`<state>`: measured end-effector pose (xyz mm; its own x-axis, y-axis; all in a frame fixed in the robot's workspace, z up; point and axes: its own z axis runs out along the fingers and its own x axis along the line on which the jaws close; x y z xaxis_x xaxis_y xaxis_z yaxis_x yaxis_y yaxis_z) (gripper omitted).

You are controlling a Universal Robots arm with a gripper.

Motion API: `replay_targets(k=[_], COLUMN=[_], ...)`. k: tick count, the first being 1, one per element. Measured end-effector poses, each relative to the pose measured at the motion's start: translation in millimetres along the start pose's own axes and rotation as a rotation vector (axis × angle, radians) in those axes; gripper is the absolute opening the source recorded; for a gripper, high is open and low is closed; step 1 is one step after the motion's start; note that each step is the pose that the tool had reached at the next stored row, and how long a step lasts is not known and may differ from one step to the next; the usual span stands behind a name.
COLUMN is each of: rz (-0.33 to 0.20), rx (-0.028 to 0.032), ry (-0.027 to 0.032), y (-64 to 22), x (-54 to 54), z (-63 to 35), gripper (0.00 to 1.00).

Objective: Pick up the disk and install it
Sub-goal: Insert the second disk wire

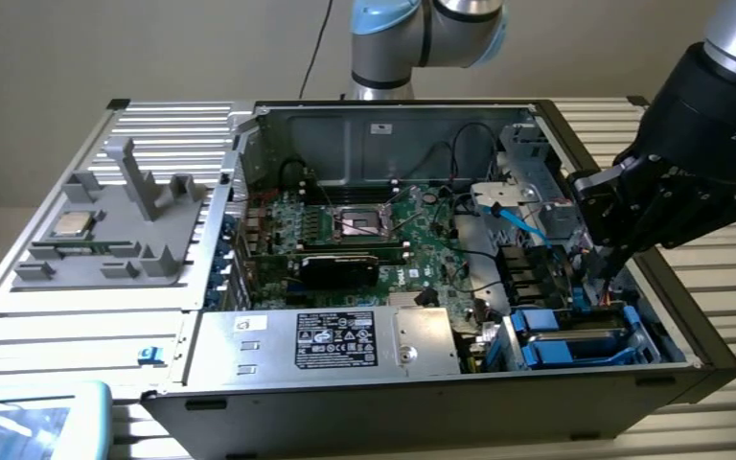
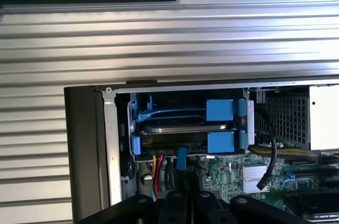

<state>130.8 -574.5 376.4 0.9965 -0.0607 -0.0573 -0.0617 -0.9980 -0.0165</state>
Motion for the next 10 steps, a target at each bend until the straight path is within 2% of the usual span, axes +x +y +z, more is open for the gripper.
replay_targets(k=[10], rz=[0.000], rx=[0.0001], ry=[0.0000], y=[0.0], x=[0.1], z=[0.0], gripper=[0.11])
